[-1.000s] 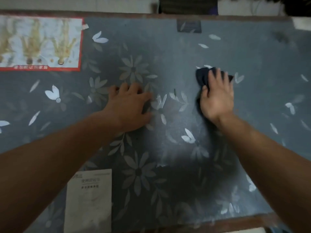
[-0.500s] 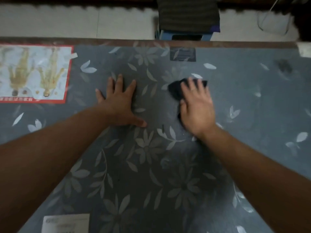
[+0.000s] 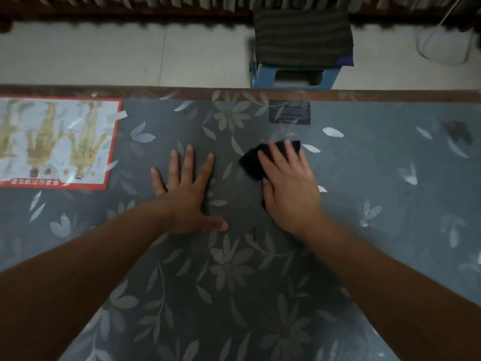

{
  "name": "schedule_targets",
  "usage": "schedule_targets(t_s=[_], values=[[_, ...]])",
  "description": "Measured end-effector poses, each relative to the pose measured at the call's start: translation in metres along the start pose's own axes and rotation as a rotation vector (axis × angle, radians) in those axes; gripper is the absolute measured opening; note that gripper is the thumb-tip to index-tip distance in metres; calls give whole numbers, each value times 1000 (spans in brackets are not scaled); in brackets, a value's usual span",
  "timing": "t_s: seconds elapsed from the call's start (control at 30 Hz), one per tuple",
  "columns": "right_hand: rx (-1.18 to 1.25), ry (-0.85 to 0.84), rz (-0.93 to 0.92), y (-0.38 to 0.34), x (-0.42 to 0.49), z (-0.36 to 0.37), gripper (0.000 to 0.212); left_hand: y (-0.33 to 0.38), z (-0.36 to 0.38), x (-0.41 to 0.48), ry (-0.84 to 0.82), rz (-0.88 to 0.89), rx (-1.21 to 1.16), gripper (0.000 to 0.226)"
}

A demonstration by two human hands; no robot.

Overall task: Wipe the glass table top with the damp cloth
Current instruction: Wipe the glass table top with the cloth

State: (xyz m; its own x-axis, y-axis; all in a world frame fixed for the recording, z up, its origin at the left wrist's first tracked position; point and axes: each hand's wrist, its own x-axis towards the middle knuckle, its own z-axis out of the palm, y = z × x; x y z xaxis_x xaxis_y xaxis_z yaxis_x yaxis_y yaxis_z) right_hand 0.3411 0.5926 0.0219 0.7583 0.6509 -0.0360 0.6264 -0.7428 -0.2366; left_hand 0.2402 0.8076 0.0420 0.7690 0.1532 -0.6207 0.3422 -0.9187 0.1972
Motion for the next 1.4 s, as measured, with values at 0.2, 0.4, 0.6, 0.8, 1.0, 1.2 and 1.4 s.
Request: schedule_targets(t_s=[0.2,0.4,0.6,0.8,1.0,1.2,1.4], values=[[45,17,243,76,34,-20,59,2,-2,-2,2,19,-25,141],[6,40,127,9,91,-7,56,1,0,-1,21,18,-21,141],[48,-49,22,57,79,-19,56,0,-1,-3,29,35,-43,140],[45,37,169,7,103,-14,56,0,3,-1,63,30,-35,142],[50,-140,-261,15,72,-11,56,0,1,-2,53,33,-26,142],[48,8,207,-3,118,-12,55,0,4,-2,84,49,-34,143],[37,-110,-188,-46,135,4,53,-2,7,-4,133,33,-61,148]])
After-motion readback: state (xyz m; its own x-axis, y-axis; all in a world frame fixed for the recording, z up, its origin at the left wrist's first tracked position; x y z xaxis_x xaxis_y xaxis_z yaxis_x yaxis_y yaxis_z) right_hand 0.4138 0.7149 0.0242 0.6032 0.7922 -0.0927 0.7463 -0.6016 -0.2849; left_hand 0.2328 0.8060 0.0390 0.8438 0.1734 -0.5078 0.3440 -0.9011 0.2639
